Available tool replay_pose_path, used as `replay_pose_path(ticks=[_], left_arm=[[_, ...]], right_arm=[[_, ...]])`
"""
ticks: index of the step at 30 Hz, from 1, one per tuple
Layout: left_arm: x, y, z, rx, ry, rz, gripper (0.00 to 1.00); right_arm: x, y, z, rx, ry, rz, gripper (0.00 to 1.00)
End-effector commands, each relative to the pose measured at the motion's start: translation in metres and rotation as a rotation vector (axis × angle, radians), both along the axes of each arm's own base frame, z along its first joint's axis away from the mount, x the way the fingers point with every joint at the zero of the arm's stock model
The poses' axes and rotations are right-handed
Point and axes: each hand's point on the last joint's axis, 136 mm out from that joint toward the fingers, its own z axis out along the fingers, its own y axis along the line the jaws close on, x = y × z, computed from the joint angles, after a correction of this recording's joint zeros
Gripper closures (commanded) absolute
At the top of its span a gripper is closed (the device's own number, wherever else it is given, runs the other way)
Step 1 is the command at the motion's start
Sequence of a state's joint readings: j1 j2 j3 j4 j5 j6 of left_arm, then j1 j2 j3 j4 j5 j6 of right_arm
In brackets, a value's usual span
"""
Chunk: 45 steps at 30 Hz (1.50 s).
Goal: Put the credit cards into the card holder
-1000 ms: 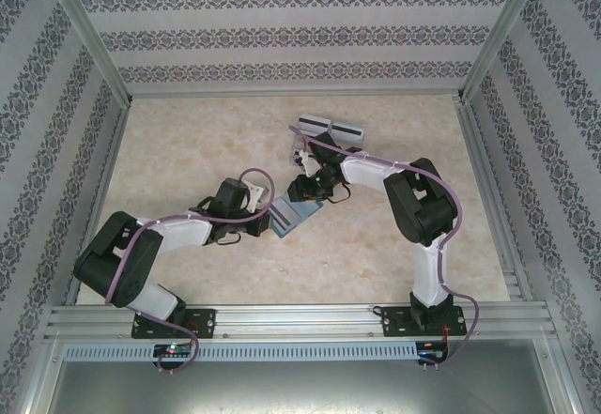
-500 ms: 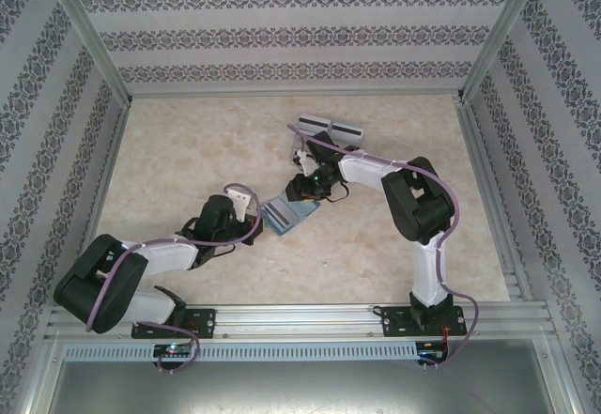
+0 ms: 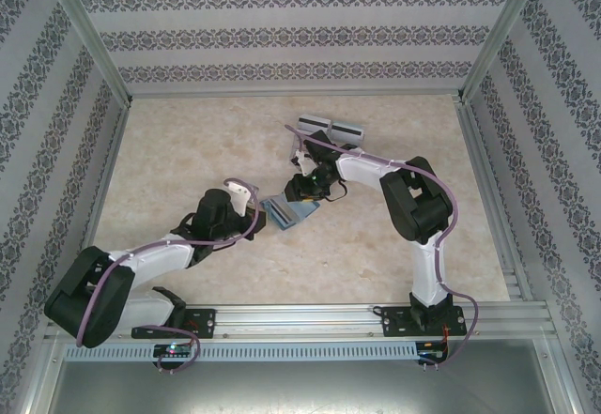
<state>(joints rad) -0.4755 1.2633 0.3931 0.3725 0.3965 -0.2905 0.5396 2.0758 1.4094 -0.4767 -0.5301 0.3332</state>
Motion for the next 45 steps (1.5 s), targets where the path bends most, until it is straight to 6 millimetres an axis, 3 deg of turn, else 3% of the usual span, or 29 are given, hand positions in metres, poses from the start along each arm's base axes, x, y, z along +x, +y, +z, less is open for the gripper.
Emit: replay_pose_path(ticks=[1,6,10,15,20,23,28,35,41,45], left_arm=[[-0.006,-0.005,-0.007,0.016,0.044,-0.063,0.86],[-0.011,-0.011,-0.016,0.024,0.104,-0.118,0.81],[-0.011,-0.011,-0.026,0.046,0.135,-0.115,0.81],[-0.005,-0.008,-0.021,0.042,0.129,-0.076,0.75],[-0.002,-0.007,-0.015,0.03,0.142,-0.046,0.55],[-0.005,-0.011,-0.02,0.012,0.184,-0.054,0.51],[-0.004,-0.015,-0.023,-0.004,0.222,-0.061,0.43],[0.008,-0.031,-0.009,-0.105,0.229,-0.063,0.38],[0.013,-0.034,-0.017,-0.125,0.261,-0.044,0.38],[0.016,-0.03,-0.018,-0.125,0.257,-0.016,0.38]], right_arm=[[-0.004,-0.02,-0.03,-0.14,0.035,-0.016,0.54],[-0.005,-0.02,-0.029,-0.144,0.04,-0.011,0.54],[-0.002,-0.015,-0.017,-0.117,0.025,-0.01,0.54],[0.004,-0.007,0.018,-0.058,-0.013,-0.007,0.54],[0.015,-0.018,0.054,-0.022,-0.072,-0.039,0.54],[0.02,-0.038,0.051,-0.039,-0.067,-0.079,0.54],[0.021,-0.061,0.028,-0.045,-0.018,-0.131,0.53],[0.016,-0.052,0.001,0.0,0.06,-0.132,0.52],[0.009,-0.028,0.004,0.075,0.091,-0.091,0.52],[0.009,-0.023,0.014,0.108,0.087,-0.086,0.52]])
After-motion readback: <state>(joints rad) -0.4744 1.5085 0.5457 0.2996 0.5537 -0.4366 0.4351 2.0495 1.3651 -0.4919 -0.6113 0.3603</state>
